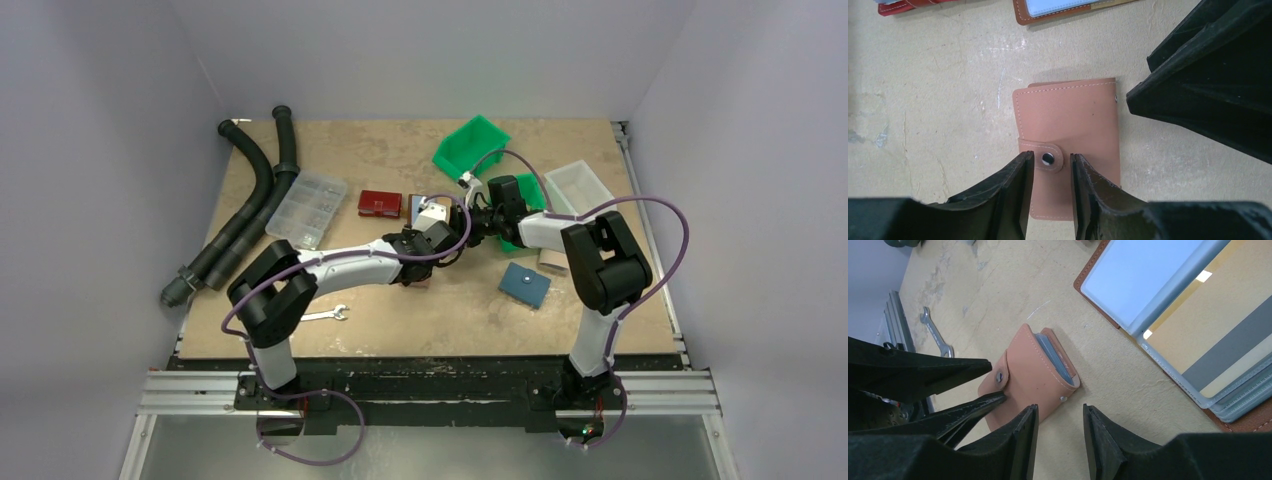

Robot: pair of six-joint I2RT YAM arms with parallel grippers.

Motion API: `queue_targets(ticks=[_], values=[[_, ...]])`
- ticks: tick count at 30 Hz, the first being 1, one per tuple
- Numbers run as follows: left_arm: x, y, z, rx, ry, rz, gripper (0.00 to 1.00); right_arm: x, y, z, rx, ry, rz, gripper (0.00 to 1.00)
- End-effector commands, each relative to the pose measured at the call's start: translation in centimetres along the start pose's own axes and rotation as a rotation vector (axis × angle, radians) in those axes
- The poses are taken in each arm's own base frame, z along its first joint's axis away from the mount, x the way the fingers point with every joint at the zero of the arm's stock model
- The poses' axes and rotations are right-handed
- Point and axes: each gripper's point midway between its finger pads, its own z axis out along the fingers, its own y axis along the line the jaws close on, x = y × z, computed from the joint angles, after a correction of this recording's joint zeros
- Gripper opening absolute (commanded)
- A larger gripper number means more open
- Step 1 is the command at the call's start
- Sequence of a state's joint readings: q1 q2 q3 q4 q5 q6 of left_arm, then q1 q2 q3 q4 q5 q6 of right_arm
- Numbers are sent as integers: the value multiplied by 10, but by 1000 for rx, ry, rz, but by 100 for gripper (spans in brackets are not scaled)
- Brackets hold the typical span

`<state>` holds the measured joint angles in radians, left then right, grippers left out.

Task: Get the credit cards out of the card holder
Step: Open the card holder at the center of the board.

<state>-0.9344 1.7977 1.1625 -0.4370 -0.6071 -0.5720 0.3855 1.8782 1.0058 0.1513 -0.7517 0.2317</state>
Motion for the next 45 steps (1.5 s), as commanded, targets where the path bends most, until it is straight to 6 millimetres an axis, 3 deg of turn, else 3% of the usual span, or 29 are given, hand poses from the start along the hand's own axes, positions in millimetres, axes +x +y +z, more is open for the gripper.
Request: queue_targets(ticks=[1,29,31,37,40,45], values=[[-20,10,-17,8,-64,-27,36,-15,7,0,-33,-26,-21,45],[21,19,18,21,52,9,37,-8,11,7,-45,2,-33,47],[23,22,19,21,57,8,35,-7,12,8,-50,8,-33,47],[38,32,27,34,96,-9,8,-5,16,10,-59,16,-42,47],[43,38,29,31,106,-13,0,-5,19,10,-64,19,-48,46],[44,43,27,34,103,-13,0,-4,27,12,-90,25,-65,47]])
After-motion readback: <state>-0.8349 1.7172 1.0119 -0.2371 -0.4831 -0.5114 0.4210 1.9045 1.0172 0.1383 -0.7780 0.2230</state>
